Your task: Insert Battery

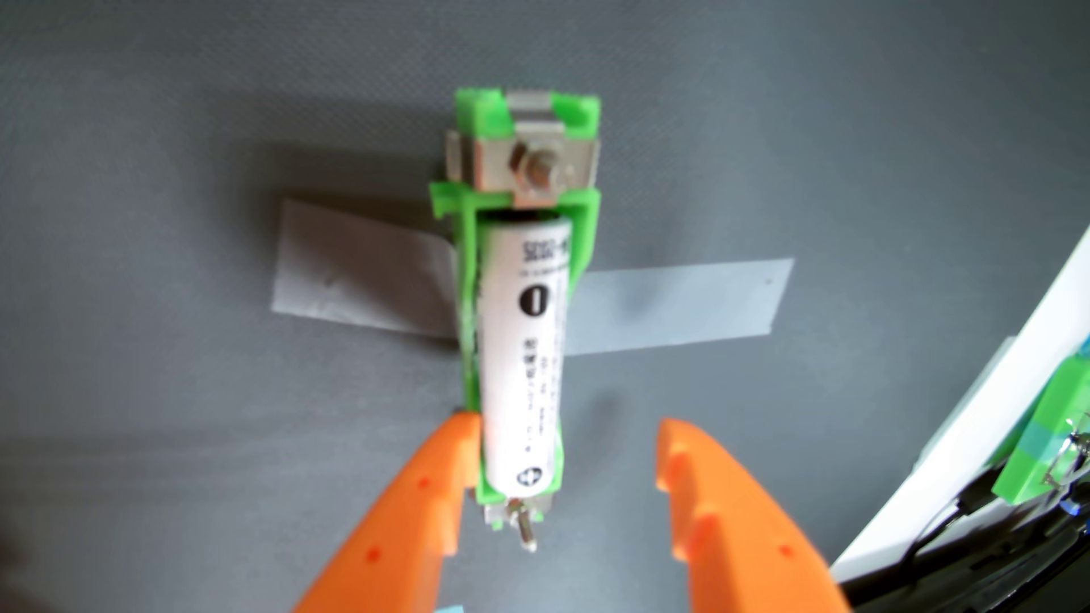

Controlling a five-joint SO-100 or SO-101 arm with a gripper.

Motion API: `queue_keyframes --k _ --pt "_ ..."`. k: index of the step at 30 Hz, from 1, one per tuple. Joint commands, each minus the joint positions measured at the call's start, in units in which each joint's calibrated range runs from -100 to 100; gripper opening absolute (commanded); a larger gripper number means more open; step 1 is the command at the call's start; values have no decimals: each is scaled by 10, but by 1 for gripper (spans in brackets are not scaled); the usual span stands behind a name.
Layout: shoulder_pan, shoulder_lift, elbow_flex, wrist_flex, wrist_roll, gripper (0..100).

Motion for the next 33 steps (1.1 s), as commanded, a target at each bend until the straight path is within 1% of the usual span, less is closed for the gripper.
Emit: queue_keyframes --k 1,4,8,15,17,20,33 --pt "-7 -14 -16 3 -2 18" --pt "-27 -14 -28 6 -2 18" --pt "-51 -15 -60 58 -2 18" --pt "-40 -14 -113 124 1 17" --pt "-38 -13 -118 131 -2 13" --pt "-38 -13 -119 130 -2 1" --pt "-37 -14 -118 121 2 1"
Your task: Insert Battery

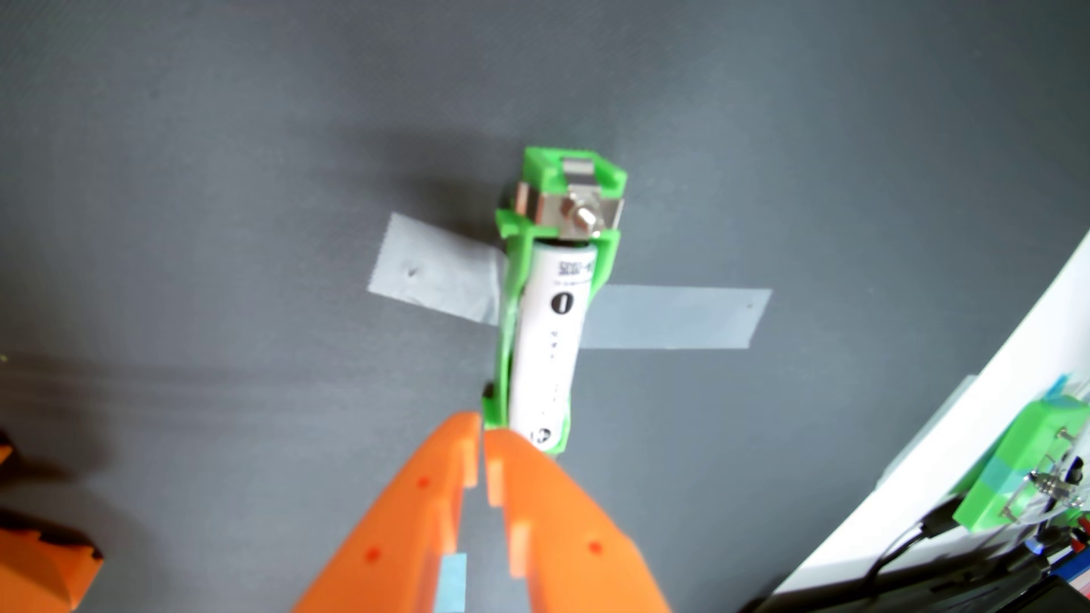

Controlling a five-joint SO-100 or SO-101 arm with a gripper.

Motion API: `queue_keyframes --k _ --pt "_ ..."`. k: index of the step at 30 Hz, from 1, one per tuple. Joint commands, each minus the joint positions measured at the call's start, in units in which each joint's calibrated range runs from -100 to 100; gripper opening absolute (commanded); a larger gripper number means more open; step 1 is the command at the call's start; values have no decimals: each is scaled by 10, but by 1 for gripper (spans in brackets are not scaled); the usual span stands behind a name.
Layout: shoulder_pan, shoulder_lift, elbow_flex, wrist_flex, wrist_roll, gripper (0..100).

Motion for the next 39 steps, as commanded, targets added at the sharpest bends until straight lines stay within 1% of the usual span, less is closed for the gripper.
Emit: queue_keyframes --k 1,4,7,9,11,20,28,39 --pt "3 -14 -24 -7 2 1" --pt "27 -13 -21 -31 17 1" --pt "79 -6 -9 -81 37 1" --pt "107 -7 10 -116 43 1" --pt "114 -13 22 -135 43 1" --pt "112 -8 24 -140 41 1" --pt "48 -9 46 -140 37 1" --pt "49 -13 71 -148 37 1"
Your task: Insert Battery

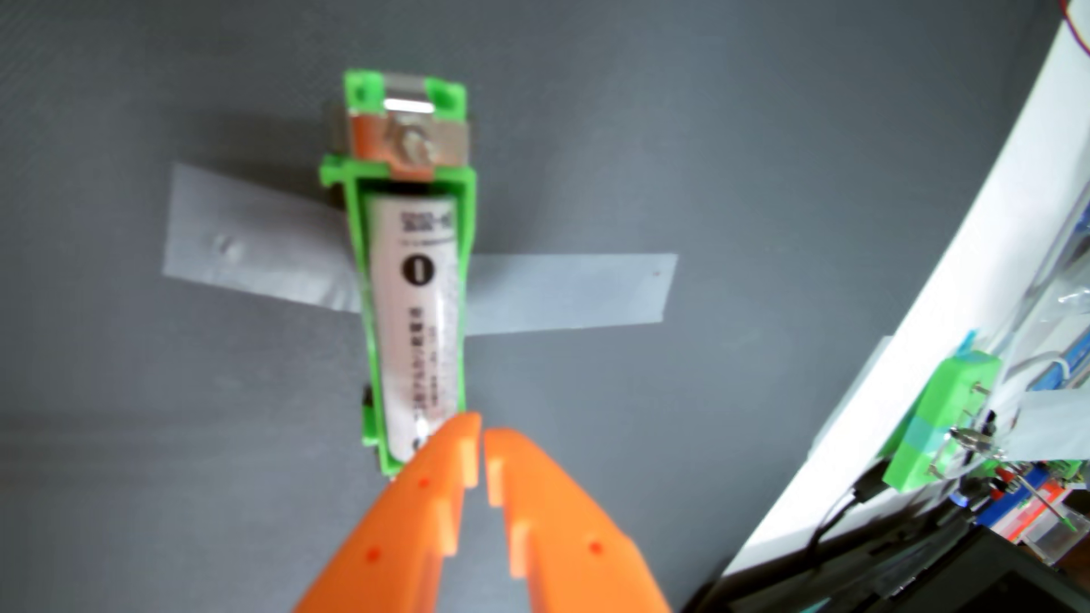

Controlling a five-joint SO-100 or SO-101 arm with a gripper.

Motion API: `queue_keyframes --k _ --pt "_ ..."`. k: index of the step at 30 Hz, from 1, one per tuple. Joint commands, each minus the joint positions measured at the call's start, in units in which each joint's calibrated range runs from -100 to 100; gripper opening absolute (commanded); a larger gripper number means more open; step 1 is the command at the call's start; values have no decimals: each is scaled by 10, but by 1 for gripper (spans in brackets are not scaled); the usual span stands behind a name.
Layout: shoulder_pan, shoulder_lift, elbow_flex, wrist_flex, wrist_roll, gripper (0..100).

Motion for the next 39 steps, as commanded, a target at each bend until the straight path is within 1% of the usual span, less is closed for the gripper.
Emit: queue_keyframes --k 1,26,31,39 --pt "-5 -13 5 -8 -2 1" --pt "6 -10 8 -8 -2 1" --pt "-7 -14 -10 -7 -2 1" --pt "-7 -14 -66 41 -2 1"
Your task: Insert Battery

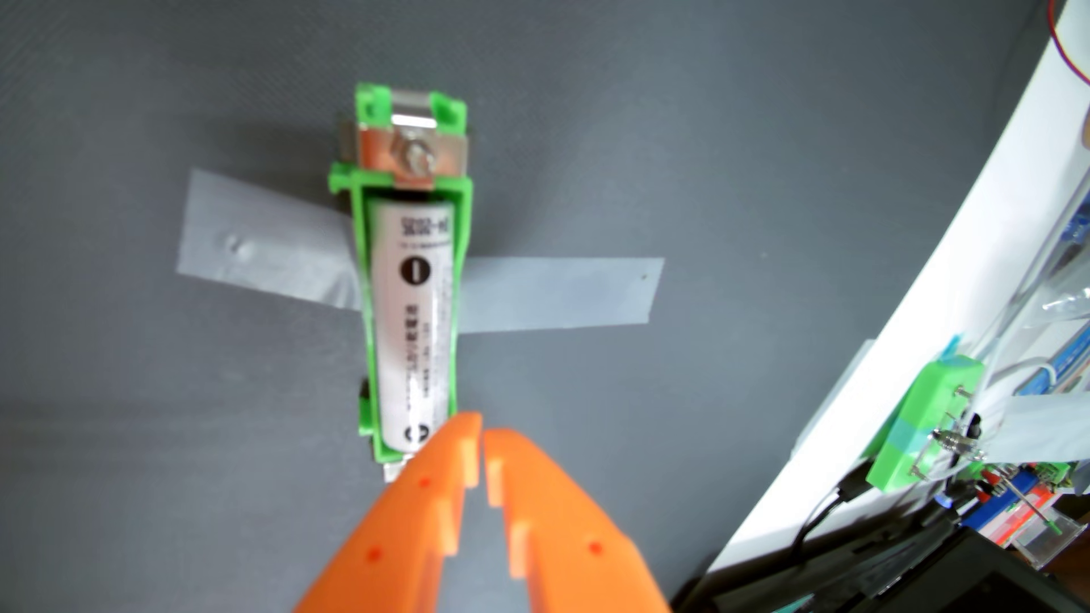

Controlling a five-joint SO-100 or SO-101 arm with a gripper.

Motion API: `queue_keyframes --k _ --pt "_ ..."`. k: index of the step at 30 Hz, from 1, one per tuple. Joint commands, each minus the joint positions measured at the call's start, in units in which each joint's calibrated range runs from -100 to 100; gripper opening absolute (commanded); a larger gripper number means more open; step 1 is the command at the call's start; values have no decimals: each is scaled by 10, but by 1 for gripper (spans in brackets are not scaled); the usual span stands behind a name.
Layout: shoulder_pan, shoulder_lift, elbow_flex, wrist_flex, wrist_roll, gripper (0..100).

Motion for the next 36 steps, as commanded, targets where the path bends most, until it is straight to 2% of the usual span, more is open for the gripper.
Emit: queue_keyframes --k 1,13,18,24,30,36 --pt "1 -12 -43 22 -2 1" --pt "75 -12 -50 28 3 1" --pt "82 -12 -67 84 17 1" --pt "186 -12 -67 97 43 1" --pt "167 -8 -49 95 47 1" --pt "168 -10 -5 47 48 1"
